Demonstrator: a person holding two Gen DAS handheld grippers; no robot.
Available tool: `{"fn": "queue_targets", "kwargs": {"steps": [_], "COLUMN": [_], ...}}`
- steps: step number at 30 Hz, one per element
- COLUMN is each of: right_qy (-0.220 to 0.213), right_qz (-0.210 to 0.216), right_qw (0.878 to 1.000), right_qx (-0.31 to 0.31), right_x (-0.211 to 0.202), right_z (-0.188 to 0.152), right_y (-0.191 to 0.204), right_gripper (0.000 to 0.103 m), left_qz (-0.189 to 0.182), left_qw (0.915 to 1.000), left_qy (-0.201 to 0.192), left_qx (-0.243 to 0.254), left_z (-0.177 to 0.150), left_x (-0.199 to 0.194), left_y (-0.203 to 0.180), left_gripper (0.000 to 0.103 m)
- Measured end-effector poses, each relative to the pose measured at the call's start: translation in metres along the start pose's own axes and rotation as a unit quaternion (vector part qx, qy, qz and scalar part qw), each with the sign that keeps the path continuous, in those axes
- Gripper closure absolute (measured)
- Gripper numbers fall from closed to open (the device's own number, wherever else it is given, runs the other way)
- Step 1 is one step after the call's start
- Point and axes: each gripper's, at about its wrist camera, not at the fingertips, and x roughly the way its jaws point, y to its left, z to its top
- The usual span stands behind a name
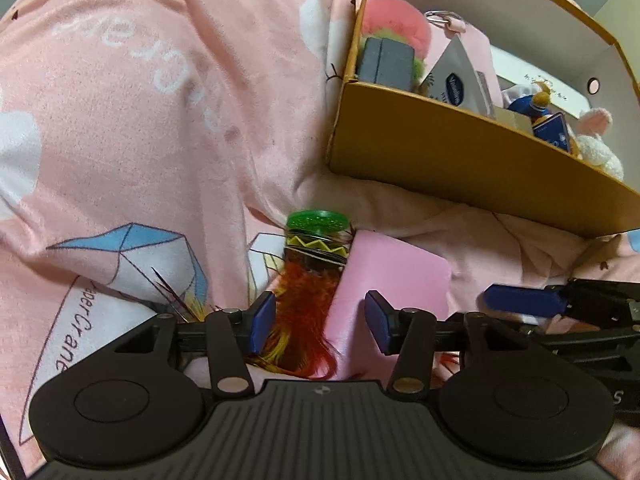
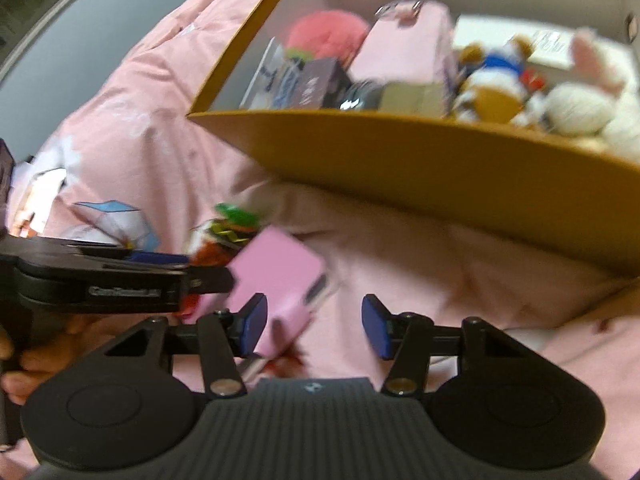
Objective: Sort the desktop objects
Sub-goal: 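Grasp the feathered jar with the left tool while the right tool grasps the pink card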
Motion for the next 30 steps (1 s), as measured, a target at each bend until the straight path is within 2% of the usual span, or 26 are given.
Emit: {"fn": "queue_targets", "kwargs": {"steps": [10,13,16,18,20,23,30], "right_qy": [0.059,0.066,0.066,0.06,0.049,0.021,-0.048], "right_qz": [0.06,0.072,0.072,0.07,0.071,0.078,0.033], "right_qw": [0.995,0.994,0.994,0.994,0.995,0.995,0.997], "right_qx": [0.049,0.054,0.053,0.053,0.056,0.066,0.058], "right_x": [0.037,0.044,0.046,0.043,0.036,0.02,-0.028], "right_z": [0.0,0.001,0.002,0.002,0.001,0.001,-0.001], "right_y": [-0.003,-0.002,0.0,0.0,-0.001,-0.004,-0.006], "right_gripper": [0.047,0.042,0.042,0.047,0.058,0.07,0.081], "left_qz": [-0.006,-0.013,-0.014,-0.015,-0.022,-0.031,-0.019], "left_qw": [0.9999,0.9997,0.9996,0.9995,0.9992,0.9987,0.9995], "left_qy": [0.001,0.005,0.006,0.004,0.0,-0.001,0.007], "left_qx": [-0.009,-0.021,-0.024,-0.026,-0.034,-0.039,-0.024], "left_z": [-0.001,-0.001,-0.001,-0.001,-0.001,-0.001,-0.001], "left_x": [0.003,0.003,0.003,0.002,0.001,-0.001,0.001], "left_y": [0.006,0.01,0.011,0.011,0.014,0.016,0.011], "left_gripper": [0.045,0.045,0.045,0.045,0.045,0.045,0.045]}}
